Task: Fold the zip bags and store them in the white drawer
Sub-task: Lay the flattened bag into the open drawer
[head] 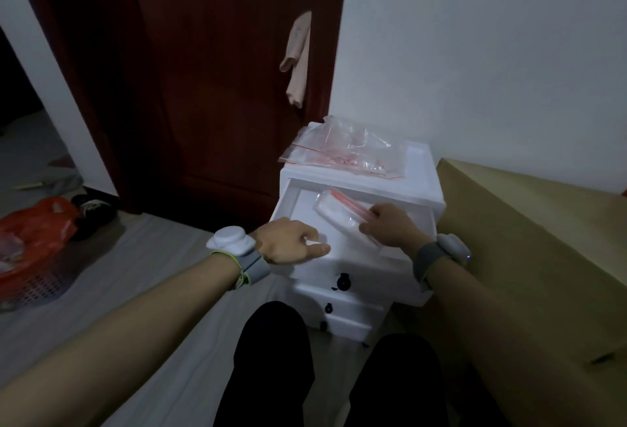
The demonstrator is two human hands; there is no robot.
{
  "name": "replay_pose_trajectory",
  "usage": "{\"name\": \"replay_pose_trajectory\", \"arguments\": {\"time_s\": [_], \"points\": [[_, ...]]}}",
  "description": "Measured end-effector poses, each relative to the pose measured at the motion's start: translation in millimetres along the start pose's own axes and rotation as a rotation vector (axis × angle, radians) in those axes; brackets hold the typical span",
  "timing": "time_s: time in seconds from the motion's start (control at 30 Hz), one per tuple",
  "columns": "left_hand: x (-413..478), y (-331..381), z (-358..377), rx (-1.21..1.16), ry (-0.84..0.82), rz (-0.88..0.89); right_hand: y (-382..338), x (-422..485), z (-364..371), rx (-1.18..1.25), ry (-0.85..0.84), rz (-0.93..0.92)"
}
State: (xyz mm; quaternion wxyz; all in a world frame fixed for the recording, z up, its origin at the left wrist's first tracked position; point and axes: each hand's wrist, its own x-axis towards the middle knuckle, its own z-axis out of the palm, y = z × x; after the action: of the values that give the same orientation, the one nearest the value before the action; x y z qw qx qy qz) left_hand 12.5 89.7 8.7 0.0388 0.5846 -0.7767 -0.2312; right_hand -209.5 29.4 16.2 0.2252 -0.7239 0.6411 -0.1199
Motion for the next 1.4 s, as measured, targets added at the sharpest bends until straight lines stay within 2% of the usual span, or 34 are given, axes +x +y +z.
{"name": "replay_pose_trajectory", "arguments": {"time_s": [0.17, 0.33, 0.43, 0.5, 0.53, 0.6, 0.7, 0.8, 0.9, 1.07, 1.2, 1.27, 1.4], "points": [[-6.4, -11.0, 10.8, 0.013, 0.022, 0.016, -4.7, 9.1, 12.9, 0.026, -0.044, 0.069], [-5.6, -16.0, 10.3, -0.053, 0.051, 0.023, -9.5, 19.4, 31.4, 0.227, -0.065, 0.195], [-3.8, -24.6, 4.5, -0.206, 0.303, 0.036, -17.2, 30.8, 40.0, 0.356, -0.087, 0.267], [2.2, -36.6, -1.9, -0.131, 0.496, -0.008, -24.4, 41.1, 44.3, 0.474, -0.098, 0.333], [5.8, -41.1, -4.7, -0.079, 0.541, -0.059, -27.2, 43.1, 44.6, 0.541, -0.099, 0.365], [14.2, -53.0, -8.3, -0.112, 0.541, -0.21, -38.5, 47.5, 46.7, 0.629, -0.107, 0.432], [24.6, -66.6, -10.5, -0.351, 0.46, -0.34, -53.2, 52.0, 55.6, 0.698, -0.109, 0.481], [27.3, -73.4, -10.1, -0.444, 0.351, -0.298, -67.4, 53.5, 66.7, 0.798, -0.129, 0.491], [29.2, -76.0, -7.6, -0.43, 0.332, -0.246, -81.1, 61.7, 74.2, 0.886, -0.145, 0.495], [30.3, -80.3, -8.5, -0.419, 0.323, -0.22, -94.4, 70.8, 75.0, 0.791, -0.213, 0.465], [29.5, -80.9, -9.9, -0.441, 0.342, -0.205, -93.7, 70.8, 86.1, 0.783, -0.167, 0.453], [28.9, -80.5, -10.8, -0.421, 0.341, -0.197, -91.7, 75.4, 91.4, 0.667, -0.14, 0.445], [27.8, -81.8, -11.1, -0.393, 0.325, -0.198, -93.0, 84.8, 93.8, 0.256, -0.066, 0.36]]}}
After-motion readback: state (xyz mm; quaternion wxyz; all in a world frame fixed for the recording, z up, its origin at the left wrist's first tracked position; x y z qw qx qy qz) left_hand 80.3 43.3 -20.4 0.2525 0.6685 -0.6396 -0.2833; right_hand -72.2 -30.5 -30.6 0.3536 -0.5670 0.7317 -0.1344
